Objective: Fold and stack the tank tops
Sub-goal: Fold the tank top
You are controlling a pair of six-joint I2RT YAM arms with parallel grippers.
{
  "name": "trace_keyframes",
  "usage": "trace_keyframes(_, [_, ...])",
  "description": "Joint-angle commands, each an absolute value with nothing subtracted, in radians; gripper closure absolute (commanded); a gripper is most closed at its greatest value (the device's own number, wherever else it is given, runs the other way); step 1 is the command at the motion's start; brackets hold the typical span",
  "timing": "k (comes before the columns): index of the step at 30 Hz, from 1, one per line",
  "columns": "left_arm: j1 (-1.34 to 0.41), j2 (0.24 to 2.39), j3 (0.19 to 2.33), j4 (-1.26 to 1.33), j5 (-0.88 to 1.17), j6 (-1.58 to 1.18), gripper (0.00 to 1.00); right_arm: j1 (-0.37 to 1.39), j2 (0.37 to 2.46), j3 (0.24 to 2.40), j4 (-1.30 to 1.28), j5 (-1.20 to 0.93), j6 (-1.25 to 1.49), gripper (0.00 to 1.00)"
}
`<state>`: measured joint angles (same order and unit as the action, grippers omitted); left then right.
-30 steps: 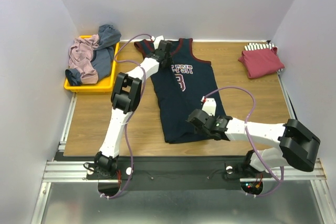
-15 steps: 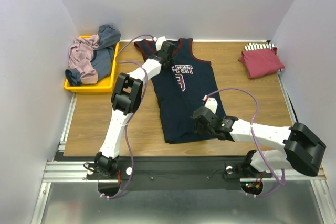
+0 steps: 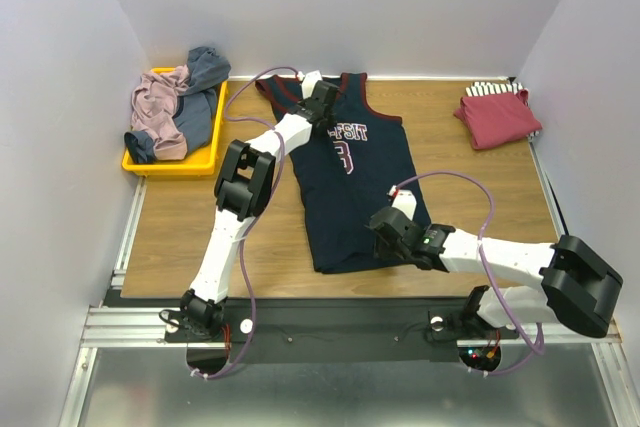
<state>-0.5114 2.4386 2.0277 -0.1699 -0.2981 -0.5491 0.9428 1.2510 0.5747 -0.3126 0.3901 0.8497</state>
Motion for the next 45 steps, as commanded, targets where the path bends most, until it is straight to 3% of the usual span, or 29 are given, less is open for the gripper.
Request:
trace_keyframes(1, [-0.52,2.384,2.072,-0.181,-0.339,-0.537,0.6,0.936,1.235,0.569,-0.275,0.387,0.861,0.6])
trace_keyframes(9, [-0.522,2.398,2.065,-0.186,-0.345,-0.543,0.83,0.936,1.249,0.56,-0.25,0.37,0.862,0.61])
trace_keyframes(16, [-0.522,2.398,2.066,-0.183,-0.344,-0.548,1.0,0.934,1.244,0.56,-0.249,0.364,0.862,0.74])
trace_keyframes(25, [-0.52,2.365,2.045,-0.172,-0.353,-0.552,1.0,0.934,1.221,0.571,-0.252,0.356,0.848,0.99])
trace_keyframes(37, [-0.433,2.092,1.737,-0.045,-0.391,-0.641,1.0,0.953,1.173,0.745,-0.279,0.201,0.782,1.0])
trace_keyframes(45, [-0.325,1.957,1.527,-0.006,-0.367,-0.689,1.0,1.1,1.311,0.918,-0.258,0.195,0.787,1.0])
